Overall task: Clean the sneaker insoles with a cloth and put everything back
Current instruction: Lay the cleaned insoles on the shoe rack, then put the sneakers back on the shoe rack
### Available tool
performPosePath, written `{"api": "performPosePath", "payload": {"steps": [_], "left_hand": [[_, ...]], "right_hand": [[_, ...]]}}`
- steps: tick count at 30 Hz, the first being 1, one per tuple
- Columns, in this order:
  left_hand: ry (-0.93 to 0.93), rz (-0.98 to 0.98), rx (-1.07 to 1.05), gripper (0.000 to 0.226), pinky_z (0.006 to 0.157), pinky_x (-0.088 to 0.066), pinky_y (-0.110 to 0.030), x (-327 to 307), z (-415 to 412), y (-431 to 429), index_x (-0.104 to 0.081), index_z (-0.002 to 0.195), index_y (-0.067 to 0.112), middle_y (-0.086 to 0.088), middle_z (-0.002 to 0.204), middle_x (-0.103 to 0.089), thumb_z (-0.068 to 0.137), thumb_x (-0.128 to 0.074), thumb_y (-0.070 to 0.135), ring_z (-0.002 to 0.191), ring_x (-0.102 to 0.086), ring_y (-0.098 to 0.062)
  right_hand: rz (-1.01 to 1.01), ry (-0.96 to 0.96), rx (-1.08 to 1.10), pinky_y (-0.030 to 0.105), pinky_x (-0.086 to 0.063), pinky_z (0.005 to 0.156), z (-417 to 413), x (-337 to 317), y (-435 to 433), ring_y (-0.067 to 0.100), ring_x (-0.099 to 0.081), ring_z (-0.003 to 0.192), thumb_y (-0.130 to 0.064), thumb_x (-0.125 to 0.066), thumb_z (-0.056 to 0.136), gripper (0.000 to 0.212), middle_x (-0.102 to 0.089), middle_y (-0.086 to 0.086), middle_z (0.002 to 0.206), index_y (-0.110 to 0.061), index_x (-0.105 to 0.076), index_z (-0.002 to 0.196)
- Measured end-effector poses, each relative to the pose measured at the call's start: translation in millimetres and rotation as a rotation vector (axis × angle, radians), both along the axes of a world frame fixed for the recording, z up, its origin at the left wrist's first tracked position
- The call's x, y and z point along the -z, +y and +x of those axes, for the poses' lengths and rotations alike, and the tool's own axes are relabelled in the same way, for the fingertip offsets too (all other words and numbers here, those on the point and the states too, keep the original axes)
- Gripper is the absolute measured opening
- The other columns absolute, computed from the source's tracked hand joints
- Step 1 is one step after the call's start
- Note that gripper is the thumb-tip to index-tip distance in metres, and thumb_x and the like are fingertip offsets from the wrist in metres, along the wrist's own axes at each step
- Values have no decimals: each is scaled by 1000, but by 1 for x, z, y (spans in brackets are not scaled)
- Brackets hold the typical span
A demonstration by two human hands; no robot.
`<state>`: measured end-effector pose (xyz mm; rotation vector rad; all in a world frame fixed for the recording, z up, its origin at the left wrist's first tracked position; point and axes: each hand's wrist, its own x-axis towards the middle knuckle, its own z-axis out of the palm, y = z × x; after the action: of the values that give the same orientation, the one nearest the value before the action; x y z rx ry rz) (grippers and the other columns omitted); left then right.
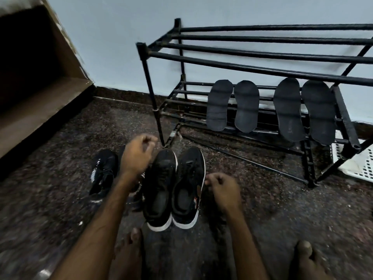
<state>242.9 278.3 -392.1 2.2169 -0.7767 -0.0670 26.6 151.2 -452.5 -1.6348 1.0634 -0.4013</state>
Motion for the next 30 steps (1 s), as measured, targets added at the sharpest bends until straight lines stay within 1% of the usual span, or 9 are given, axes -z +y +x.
{"api": "performPosePath", "payload": {"steps": [2,4,7,9,12,17,20,24,30], "left_hand": [[-2,95,20,11,83,-53,-36,15,-10,40,-68,95,25,10,94,-71,96,-61,17,89,-66,-13],[29,140,19,9,85,-54,-38,24,-29,85,-69,96,25,10,97,-72,96,-61,22,92,-67,-11],[91,291,128,22,85,-53,-34,43,-67,123,-66,94,32,16,97,-68,92,-54,51,92,-65,-5],[113,409,242,39,87,-51,-34,53,-87,132,-66,102,33,18,105,-61,84,-51,64,98,-62,-3],[25,528,314,44,90,-49,-32,62,-91,130,-60,122,31,15,121,-49,85,-64,55,112,-56,-7],[6,834,386,57,99,-43,-34,69,-95,110,-47,138,24,7,143,-46,86,-67,37,129,-50,-18],[4,827,327,47,99,-42,-33,79,-100,102,-51,133,21,2,140,-52,89,-64,27,128,-52,-21],[26,890,247,38,93,-45,-35,82,-103,89,-56,128,21,-4,131,-61,92,-62,31,120,-59,-26],[63,925,188,30,89,-46,-33,78,-112,85,-63,122,19,-9,125,-65,96,-55,30,116,-61,-28]], "right_hand": [[-86,22,-86,29,-51,76,-6,3,25,12,-67,79,-19,-60,94,15,-74,-5,85,-20,-73,85],[-213,45,-174,29,-48,81,-12,-1,54,16,-67,91,-18,-58,94,15,-74,0,97,-15,-73,97],[-288,114,-297,34,-45,92,-14,-2,87,24,-62,110,-26,-57,96,24,-68,5,114,-13,-67,114],[-285,278,-420,34,-42,95,-10,-5,99,23,-54,121,-41,-54,97,39,-59,3,127,-16,-58,126],[-307,503,-608,35,-41,97,-1,-4,107,26,-51,125,-46,-54,94,50,-49,4,134,-15,-49,133],[-398,642,-692,37,-44,98,11,2,112,30,-54,124,-27,-52,95,45,-50,9,137,-15,-41,137],[-450,667,-697,37,-45,97,15,4,110,29,-55,124,-18,-47,96,44,-49,6,138,-20,-41,139],[-503,699,-662,35,-49,90,20,8,110,28,-61,116,-18,-39,100,33,-59,7,128,-22,-50,131],[-572,683,-714,36,-48,88,10,-5,109,32,-62,112,-21,-45,97,29,-63,10,122,-19,-57,123]]}}
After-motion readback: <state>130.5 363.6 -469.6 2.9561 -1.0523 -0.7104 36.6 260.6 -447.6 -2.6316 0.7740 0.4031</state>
